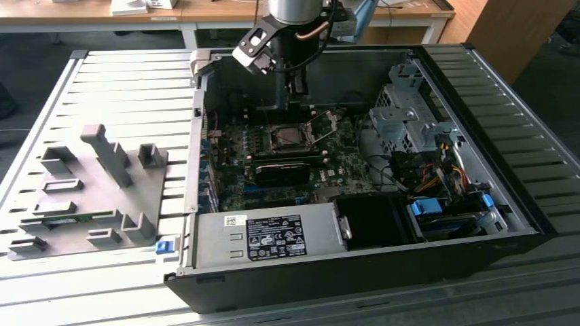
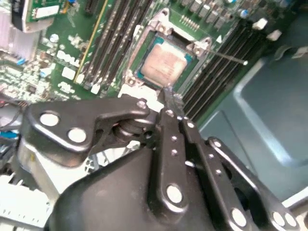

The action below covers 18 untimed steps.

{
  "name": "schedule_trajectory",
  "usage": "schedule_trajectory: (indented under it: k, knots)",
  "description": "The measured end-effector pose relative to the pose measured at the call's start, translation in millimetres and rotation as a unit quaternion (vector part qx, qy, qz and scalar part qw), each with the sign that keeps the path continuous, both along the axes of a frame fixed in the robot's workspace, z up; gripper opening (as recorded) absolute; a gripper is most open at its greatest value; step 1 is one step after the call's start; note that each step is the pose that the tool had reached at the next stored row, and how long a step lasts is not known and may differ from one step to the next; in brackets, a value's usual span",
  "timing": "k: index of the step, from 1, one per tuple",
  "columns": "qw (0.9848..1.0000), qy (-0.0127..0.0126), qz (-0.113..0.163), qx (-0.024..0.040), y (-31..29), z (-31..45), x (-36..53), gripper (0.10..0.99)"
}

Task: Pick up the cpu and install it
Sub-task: 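Close the cpu cover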

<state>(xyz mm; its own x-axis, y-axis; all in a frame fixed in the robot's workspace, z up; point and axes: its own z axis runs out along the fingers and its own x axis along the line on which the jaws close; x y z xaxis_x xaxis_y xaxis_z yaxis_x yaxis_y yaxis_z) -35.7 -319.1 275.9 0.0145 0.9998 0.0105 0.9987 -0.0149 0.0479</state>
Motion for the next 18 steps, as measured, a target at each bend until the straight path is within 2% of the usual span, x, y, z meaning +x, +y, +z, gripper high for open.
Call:
schedule_trajectory:
  k: [2,5,7,11,14,18]
  knots:
    - [1.0000,0.0000,0.000,0.0000,-0.6,0.0,0.0,0.106]
    - [1.0000,0.0001,0.000,-0.0001,-6.0,0.0,0.0,0.106]
    - [1.0000,0.0001,0.000,0.0001,-6.7,-0.2,2.2,0.106]
    - [1.0000,0.0004,0.000,0.0000,-6.8,-2.2,18.0,0.106]
    - [1.0000,0.0004,0.001,0.0000,-6.8,-7.1,22.0,0.106]
    - [1.0000,0.0009,0.005,-0.0001,-6.7,-12.1,34.6,0.106]
